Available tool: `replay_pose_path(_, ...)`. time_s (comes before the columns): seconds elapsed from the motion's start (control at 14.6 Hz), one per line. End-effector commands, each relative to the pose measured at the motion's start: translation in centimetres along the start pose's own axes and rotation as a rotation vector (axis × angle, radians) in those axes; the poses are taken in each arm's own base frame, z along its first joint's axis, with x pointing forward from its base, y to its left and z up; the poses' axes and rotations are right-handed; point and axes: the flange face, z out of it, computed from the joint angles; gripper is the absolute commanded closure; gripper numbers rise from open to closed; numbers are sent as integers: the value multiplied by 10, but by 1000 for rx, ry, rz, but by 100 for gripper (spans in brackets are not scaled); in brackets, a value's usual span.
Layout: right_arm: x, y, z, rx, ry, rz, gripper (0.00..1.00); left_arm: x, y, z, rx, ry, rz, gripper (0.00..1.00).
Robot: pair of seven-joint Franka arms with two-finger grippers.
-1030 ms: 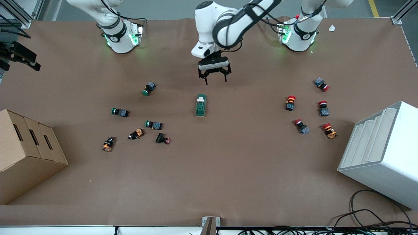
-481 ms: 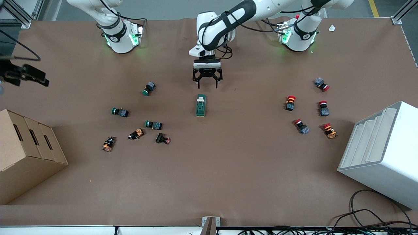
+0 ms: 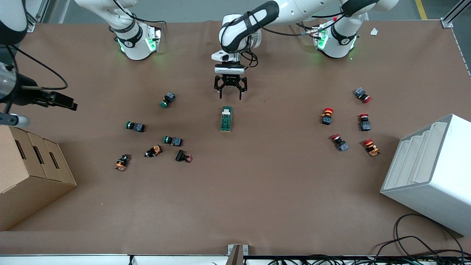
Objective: Close load switch with both arms
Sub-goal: 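Lower the left gripper onto the switch while the right gripper reaches in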
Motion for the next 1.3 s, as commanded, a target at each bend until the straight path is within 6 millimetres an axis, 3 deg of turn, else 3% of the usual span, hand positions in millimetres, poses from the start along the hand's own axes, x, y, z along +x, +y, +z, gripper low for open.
replay_pose_path(0.0,8,-33,28,24,-37,58,0,-10,4,9,-3,62,-2,2)
replay_pose_path(0.41,14,-74,97,76,-43,175,0,-30,18,15,1,145,-35,2)
replay_pose_path(0.62,12,-85,133,144,-62,209,0,-42,15,35,-24,236,-72,2)
replay_pose_path(0.89,-2,-119,173,146,-32,273,0,-46,15,43,-27,273,-76,2)
replay_pose_path(1.24,-28,-155,236,238,-5,327,0,-49,16,50,-4,282,-53,0)
